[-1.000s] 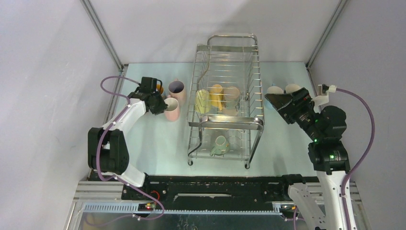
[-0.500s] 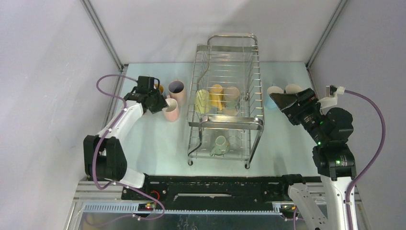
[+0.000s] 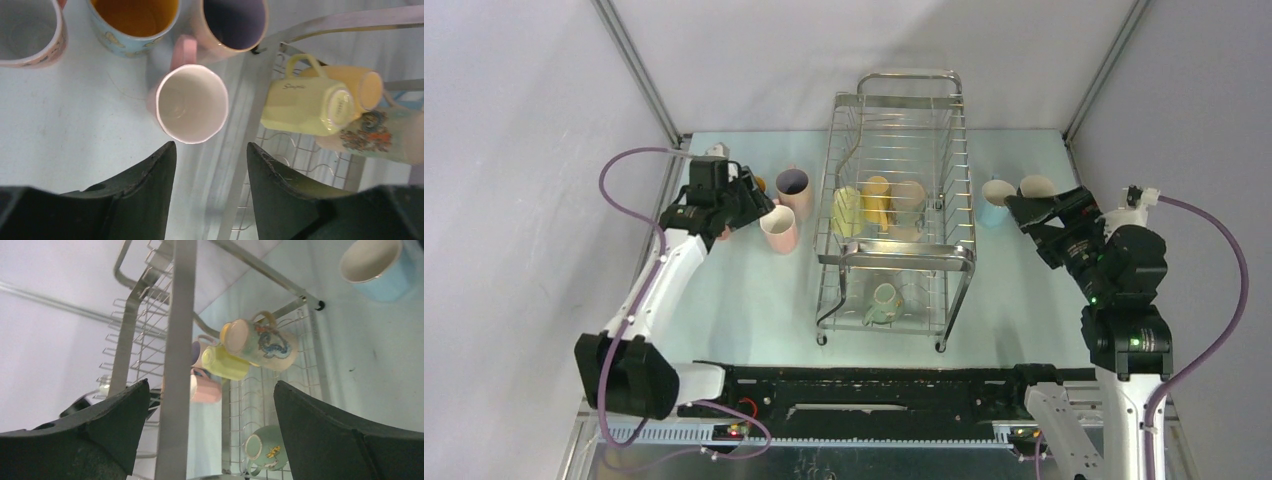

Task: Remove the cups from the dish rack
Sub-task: Place the cup at the center of the board, then move the cup to the dish rack.

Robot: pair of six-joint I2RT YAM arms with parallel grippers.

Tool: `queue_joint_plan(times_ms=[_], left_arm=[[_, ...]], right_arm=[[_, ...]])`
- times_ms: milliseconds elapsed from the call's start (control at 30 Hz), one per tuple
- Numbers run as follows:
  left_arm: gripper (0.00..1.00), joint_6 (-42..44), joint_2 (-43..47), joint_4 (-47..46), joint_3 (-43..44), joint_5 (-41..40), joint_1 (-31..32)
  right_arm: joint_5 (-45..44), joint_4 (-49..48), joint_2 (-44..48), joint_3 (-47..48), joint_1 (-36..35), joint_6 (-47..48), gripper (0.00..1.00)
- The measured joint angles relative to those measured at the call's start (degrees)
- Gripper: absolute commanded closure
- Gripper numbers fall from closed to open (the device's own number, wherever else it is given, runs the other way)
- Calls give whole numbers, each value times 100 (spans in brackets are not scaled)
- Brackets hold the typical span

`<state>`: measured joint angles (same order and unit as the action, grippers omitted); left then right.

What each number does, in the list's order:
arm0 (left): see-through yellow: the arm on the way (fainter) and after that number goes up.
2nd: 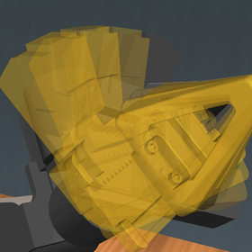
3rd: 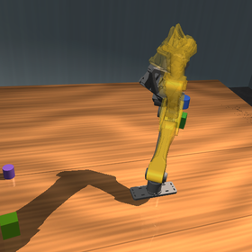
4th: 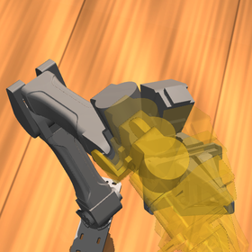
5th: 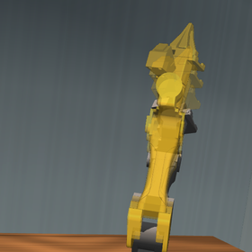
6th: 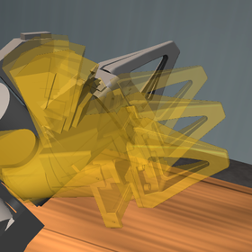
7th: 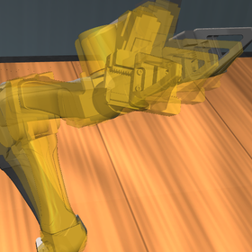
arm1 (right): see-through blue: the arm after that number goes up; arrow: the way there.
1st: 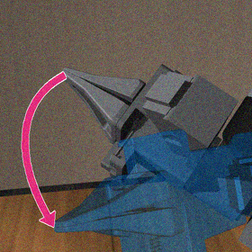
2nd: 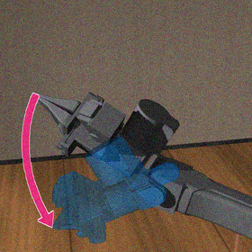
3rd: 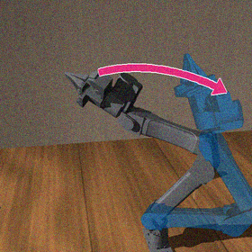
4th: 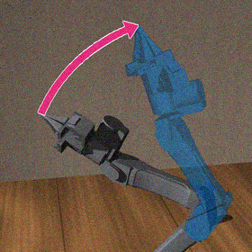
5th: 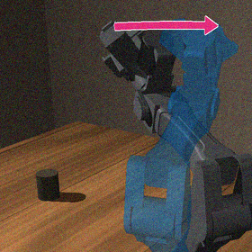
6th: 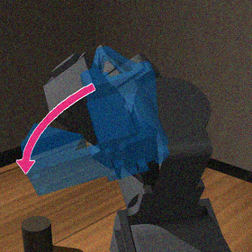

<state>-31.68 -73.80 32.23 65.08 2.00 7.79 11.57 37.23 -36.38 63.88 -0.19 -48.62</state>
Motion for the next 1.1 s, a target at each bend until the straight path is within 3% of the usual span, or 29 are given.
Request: queue_joint_plan(times_ms=[400, 700, 1100], left_arm=[[29, 79, 581, -273, -2, 570, 238], [22, 173, -323, -787, 190, 439, 1047], [18, 177, -1021, -2422, 190, 675, 1121]], right_arm=[[372, -26, -328, -313, 702, 46, 0], [883, -448, -774, -1082, 761, 13, 1], [1158, -835, -848, -1340, 761, 7, 2]])
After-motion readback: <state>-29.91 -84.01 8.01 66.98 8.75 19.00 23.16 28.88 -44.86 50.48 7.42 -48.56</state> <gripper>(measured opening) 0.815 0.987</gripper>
